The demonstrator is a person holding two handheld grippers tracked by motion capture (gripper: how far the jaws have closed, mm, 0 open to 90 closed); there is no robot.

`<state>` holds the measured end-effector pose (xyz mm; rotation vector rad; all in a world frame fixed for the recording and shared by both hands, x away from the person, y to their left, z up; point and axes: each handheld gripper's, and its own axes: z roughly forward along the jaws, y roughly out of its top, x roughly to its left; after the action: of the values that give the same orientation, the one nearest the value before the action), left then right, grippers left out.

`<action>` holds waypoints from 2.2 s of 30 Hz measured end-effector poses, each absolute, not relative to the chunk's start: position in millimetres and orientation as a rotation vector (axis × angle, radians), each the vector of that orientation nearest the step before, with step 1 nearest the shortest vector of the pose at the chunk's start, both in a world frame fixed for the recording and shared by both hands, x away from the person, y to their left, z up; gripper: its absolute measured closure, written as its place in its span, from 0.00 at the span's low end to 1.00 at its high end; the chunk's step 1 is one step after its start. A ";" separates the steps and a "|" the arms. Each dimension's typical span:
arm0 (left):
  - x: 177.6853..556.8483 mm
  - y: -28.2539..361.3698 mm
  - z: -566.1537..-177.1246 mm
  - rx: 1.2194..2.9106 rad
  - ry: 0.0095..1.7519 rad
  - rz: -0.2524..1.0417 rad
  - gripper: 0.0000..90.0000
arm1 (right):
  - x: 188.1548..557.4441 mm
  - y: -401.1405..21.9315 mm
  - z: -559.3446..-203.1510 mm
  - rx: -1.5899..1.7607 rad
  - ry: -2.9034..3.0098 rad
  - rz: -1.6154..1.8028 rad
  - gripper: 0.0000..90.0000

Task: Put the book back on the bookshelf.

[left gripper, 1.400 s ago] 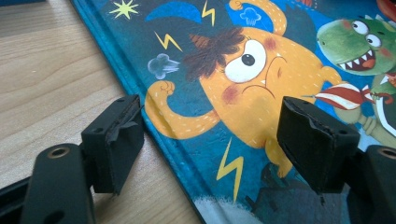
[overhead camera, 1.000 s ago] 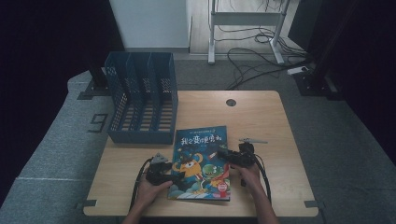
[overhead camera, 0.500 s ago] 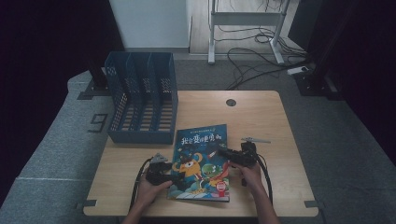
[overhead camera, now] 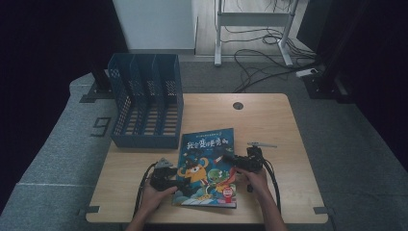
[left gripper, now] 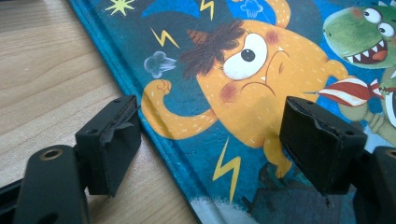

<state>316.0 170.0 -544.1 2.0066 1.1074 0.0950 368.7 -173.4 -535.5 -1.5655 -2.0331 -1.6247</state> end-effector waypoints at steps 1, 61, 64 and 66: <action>316.0 170.3 -544.0 2.005 1.108 0.089 0.22 | 368.5 -173.7 -535.1 -1.563 -2.028 -1.628 0.72; 284.1 139.1 -534.6 2.164 0.919 0.136 0.16 | 354.9 -204.4 -499.8 -1.654 -2.046 -1.732 0.80; 282.8 137.2 -534.7 2.174 0.913 0.139 0.16 | 355.1 -207.1 -500.4 -1.666 -2.037 -1.736 0.81; 281.7 135.4 -534.9 2.182 0.906 0.147 0.15 | 355.3 -211.2 -500.6 -1.679 -2.026 -1.741 0.81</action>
<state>281.7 135.4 -534.9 2.1824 0.9061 0.1474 355.3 -211.2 -500.6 -1.6792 -2.0264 -1.7412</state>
